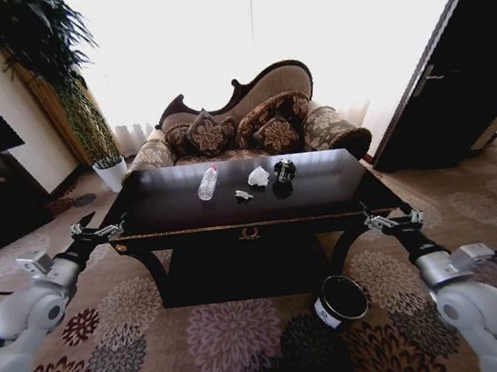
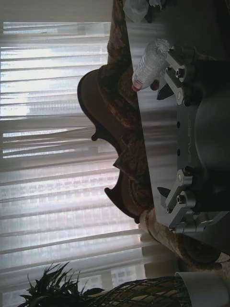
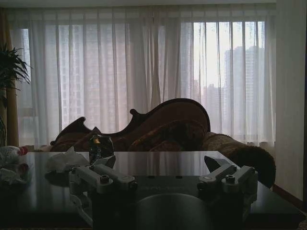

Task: Move to the front of the table and place the trash on the table into the trash bin.

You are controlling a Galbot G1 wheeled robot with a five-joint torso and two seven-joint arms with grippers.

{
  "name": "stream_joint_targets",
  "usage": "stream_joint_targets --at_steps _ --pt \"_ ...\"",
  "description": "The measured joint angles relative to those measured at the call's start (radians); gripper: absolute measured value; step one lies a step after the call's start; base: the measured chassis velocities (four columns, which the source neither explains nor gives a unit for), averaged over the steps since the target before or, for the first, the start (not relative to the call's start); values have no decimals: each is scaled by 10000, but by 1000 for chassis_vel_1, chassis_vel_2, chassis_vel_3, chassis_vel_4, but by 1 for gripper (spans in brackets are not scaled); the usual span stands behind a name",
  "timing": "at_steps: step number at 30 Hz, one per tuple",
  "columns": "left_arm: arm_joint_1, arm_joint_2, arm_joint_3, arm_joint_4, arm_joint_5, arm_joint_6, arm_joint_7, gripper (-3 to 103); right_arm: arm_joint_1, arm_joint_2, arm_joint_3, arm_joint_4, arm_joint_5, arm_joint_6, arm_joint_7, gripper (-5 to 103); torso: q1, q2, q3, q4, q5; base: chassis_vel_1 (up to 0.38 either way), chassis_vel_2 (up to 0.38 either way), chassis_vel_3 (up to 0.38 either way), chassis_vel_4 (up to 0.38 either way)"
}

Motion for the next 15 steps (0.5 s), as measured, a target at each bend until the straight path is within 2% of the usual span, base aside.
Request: stream_joint_targets --at_steps 2,7,8,13,15 --pt "-284 73 259 64 -8 1 6 100 -18 42 -14 9 -22 4 0 100 1 0 0 0 0 0 0 0 0" --pt "-2739 274 2554 698 -203 188 -79 100 -82 123 16 42 -43 13 -3 100 -1 1 0 -4 -3 0 0 0 0" --pt "-2739 274 2554 698 -203 188 -79 100 -82 123 16 42 -43 13 -3 100 -1 1 0 -4 -3 0 0 0 0" --pt "-4838 28 4702 1272 -192 382 -254 100 -74 99 156 -36 17 13 5 100 1 0 0 -1 -1 0 0 0 0" --pt "-5155 -35 5012 1364 -185 407 -278 100 -76 99 179 -66 22 12 6 100 1 0 1 -1 0 0 0 0 0"
